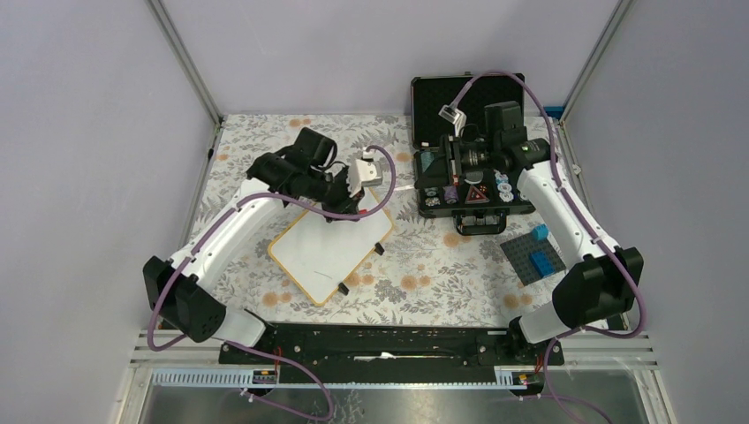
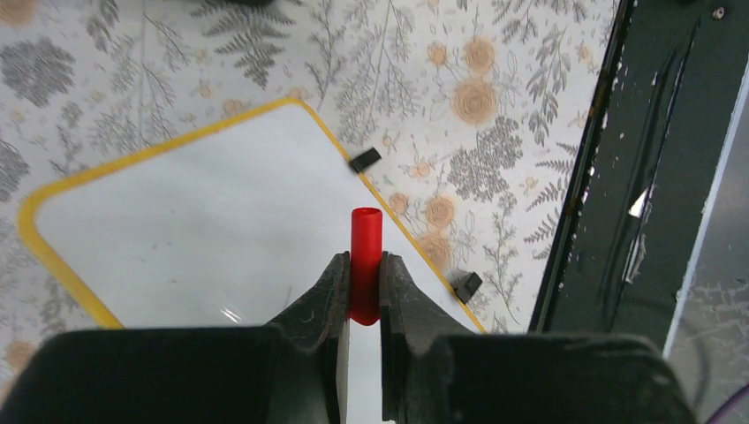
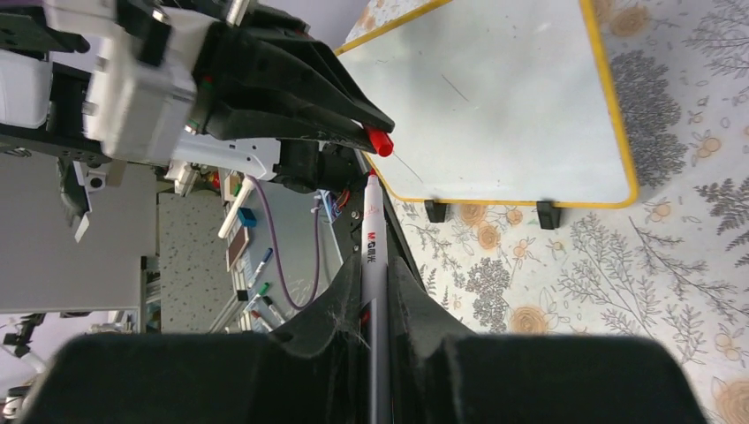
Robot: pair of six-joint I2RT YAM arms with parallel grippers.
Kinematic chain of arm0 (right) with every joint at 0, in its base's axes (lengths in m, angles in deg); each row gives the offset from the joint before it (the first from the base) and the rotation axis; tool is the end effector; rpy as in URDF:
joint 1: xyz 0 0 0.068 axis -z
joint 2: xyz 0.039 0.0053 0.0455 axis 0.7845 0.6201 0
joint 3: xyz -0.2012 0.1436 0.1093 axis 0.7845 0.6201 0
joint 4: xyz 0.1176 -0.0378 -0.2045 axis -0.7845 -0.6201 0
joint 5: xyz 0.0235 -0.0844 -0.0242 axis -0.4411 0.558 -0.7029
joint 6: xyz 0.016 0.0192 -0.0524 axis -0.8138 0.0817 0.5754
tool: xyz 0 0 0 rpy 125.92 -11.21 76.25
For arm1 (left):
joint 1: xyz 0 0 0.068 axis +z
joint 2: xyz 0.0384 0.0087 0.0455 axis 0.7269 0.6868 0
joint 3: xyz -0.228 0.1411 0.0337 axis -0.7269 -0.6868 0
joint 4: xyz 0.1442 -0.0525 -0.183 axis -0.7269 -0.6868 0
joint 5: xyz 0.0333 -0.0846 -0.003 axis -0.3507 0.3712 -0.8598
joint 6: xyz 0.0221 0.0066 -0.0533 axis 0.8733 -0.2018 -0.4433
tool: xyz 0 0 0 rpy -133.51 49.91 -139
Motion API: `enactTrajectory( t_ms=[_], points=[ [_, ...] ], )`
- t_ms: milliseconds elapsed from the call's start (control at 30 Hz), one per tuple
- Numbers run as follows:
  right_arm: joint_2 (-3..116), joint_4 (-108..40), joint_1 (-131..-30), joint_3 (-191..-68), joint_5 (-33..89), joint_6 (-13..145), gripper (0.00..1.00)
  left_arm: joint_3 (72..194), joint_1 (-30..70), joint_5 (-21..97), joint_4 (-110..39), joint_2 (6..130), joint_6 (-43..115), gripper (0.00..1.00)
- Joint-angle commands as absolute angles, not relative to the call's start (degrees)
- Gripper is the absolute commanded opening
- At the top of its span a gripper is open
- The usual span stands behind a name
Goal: Write a sentence on the whiteboard
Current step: Open the pen cap from the whiteboard marker, then place the pen cap at the center of the board.
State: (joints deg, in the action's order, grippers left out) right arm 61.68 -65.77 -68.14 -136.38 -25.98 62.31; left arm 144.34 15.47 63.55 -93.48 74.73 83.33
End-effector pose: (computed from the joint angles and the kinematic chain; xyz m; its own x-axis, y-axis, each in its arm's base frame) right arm 0.2803 0.1212 0.3638 -0.7105 -0.1189 -0.6935 -0.6946 0.2762 0.6643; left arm 0.2161 -0.1578 0.3487 -0.1578 0.6594 -0.7351 0.9796 0.1983 -0.0324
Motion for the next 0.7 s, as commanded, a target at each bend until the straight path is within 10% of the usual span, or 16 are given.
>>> enactTrajectory(
  t_ms=[0, 667],
  points=[
    [59.7, -69.4, -66.4, -139.9, -25.7, 65.7, 0.00, 142.9, 15.5, 61.2, -94.9, 71.7, 84.3, 0.00],
    [58.2, -67.7, -65.4, -135.8, -21.3, 68.6, 0.00, 135.7, 62.8, 58.0, -84.2, 75.4, 69.4, 0.00]
  ],
)
